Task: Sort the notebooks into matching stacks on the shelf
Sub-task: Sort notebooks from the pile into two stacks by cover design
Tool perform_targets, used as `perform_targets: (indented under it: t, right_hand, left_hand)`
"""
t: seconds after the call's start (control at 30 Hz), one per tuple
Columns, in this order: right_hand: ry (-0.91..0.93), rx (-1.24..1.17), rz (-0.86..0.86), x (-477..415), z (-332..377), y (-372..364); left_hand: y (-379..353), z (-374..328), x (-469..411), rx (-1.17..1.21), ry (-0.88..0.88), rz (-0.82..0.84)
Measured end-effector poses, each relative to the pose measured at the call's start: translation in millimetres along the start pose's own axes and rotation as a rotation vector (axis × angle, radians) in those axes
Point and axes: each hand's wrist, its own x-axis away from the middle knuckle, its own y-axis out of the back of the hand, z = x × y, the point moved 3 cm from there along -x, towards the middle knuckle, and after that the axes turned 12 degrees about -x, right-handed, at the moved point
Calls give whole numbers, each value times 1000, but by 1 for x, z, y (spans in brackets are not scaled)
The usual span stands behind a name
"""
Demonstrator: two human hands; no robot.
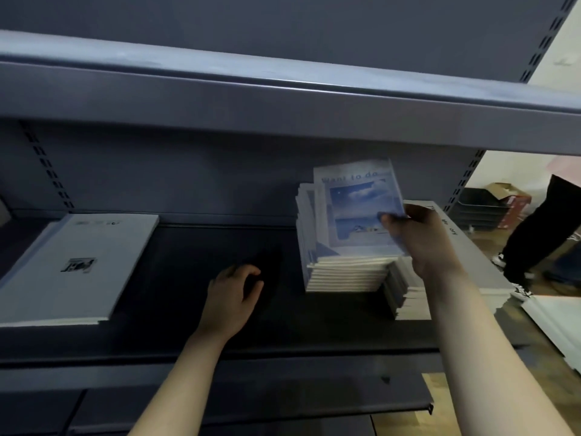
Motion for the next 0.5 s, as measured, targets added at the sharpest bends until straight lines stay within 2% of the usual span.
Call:
perform_targets:
  t: [0.17,0.37,0.5]
  right_hand:
    - [69,161,4,-14,-11,-1]
    - [102,432,-27,-23,-18,-7]
    - [128,489,-45,-23,-22,-13]
  left_hand:
    - [-4,-2,3,-154,-38,2]
    - [-5,-1,3,-168,-32,-8]
    - [-5,-2,4,-155,-15,-5]
